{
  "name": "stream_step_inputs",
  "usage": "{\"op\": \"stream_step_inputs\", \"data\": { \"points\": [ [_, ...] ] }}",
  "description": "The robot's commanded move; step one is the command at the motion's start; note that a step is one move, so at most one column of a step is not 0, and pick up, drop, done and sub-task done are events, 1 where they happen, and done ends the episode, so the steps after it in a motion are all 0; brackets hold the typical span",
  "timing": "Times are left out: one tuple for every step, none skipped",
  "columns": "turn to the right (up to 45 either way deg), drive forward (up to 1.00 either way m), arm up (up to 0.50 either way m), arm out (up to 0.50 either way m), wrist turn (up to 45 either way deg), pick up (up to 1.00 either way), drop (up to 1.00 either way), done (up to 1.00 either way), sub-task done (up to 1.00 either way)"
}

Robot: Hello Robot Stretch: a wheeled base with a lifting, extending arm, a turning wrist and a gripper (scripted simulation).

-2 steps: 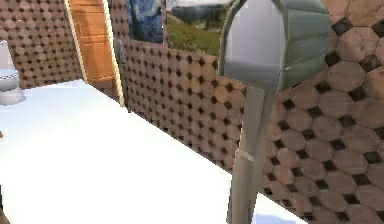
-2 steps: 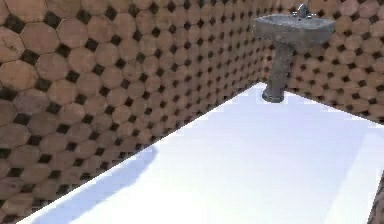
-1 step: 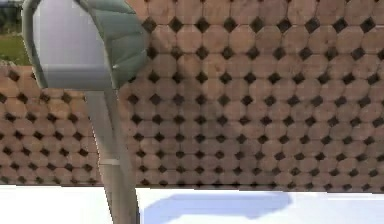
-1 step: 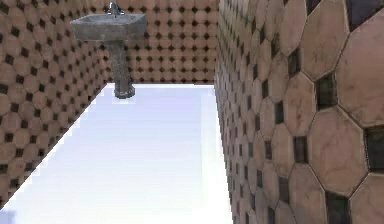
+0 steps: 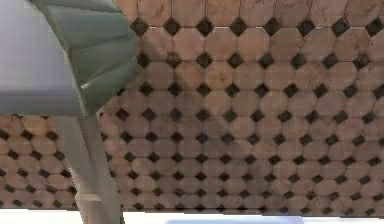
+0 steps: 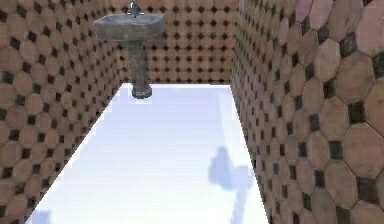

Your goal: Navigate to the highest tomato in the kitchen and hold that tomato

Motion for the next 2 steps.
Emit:
{"op": "stream_step_inputs", "data": {
  "points": [
    [-45.0,0.00,0.00,0.00,0.0,0.00,0.00,0.00,0.00],
    [-42.0,0.00,0.00,0.00,0.0,0.00,0.00,0.00,0.00]
  ]
}}
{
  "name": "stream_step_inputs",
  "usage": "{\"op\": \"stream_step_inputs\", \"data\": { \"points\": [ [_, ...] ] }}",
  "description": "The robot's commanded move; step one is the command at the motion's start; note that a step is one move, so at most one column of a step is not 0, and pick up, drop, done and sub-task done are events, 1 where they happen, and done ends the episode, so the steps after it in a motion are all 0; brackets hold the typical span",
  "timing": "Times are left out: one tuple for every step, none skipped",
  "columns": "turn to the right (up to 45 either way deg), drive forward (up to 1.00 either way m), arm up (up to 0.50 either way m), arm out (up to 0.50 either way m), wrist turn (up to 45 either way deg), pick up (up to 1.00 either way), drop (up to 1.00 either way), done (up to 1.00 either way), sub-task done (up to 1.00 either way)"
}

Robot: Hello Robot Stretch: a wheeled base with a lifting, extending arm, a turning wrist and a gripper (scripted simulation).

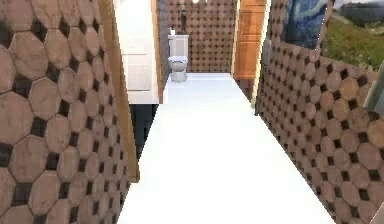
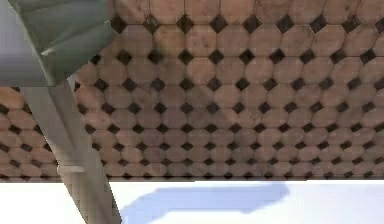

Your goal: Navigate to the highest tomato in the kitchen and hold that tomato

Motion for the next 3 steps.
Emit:
{"op": "stream_step_inputs", "data": {
  "points": [
    [0.0,1.00,0.00,0.00,0.0,0.00,0.00,0.00,0.00],
    [0.0,0.65,0.00,0.00,0.0,0.00,0.00,0.00,0.00],
    [-42.0,0.00,0.00,0.00,0.0,0.00,0.00,0.00,0.00]
  ]
}}
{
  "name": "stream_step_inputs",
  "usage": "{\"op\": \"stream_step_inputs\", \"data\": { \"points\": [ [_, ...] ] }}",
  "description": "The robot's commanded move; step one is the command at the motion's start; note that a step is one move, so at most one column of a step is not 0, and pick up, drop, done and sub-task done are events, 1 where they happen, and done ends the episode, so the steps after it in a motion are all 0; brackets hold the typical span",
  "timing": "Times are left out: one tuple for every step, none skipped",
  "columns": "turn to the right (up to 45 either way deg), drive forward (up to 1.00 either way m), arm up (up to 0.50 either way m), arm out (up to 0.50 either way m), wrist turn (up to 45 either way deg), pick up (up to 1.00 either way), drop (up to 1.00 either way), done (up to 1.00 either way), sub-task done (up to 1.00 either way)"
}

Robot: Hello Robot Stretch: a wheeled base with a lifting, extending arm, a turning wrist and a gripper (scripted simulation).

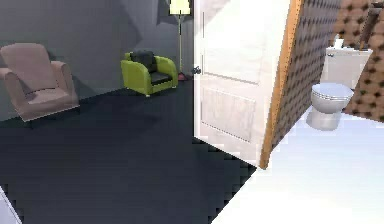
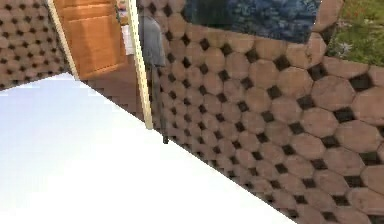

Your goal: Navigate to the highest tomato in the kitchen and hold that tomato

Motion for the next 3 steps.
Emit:
{"op": "stream_step_inputs", "data": {
  "points": [
    [0.0,0.60,0.00,0.00,0.0,0.00,0.00,0.00,0.00],
    [-45.0,0.00,0.00,0.00,0.0,0.00,0.00,0.00,0.00],
    [0.0,1.00,0.00,0.00,0.0,0.00,0.00,0.00,0.00]
  ]
}}
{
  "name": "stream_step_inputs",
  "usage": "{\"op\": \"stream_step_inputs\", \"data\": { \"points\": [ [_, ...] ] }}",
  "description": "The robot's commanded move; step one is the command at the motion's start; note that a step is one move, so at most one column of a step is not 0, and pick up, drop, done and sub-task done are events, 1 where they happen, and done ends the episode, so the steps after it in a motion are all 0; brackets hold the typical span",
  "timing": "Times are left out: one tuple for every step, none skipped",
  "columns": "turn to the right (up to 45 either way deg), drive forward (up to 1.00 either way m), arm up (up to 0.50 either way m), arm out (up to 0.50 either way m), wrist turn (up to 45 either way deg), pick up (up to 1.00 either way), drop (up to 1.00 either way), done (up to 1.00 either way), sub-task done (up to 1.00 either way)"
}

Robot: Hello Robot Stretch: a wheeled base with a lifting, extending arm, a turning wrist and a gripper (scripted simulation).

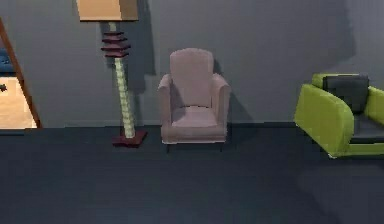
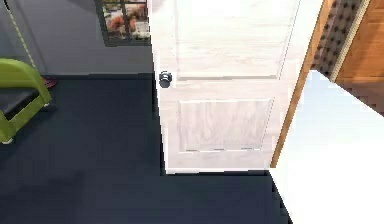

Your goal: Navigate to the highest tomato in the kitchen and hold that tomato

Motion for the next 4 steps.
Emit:
{"op": "stream_step_inputs", "data": {
  "points": [
    [-9.0,0.00,0.00,0.00,0.0,0.00,0.00,0.00,0.00],
    [0.0,0.35,0.00,0.00,0.0,0.00,0.00,0.00,0.00],
    [-45.0,0.00,0.00,0.00,0.0,0.00,0.00,0.00,0.00],
    [0.0,1.00,0.00,0.00,0.0,0.00,0.00,0.00,0.00]
  ]
}}
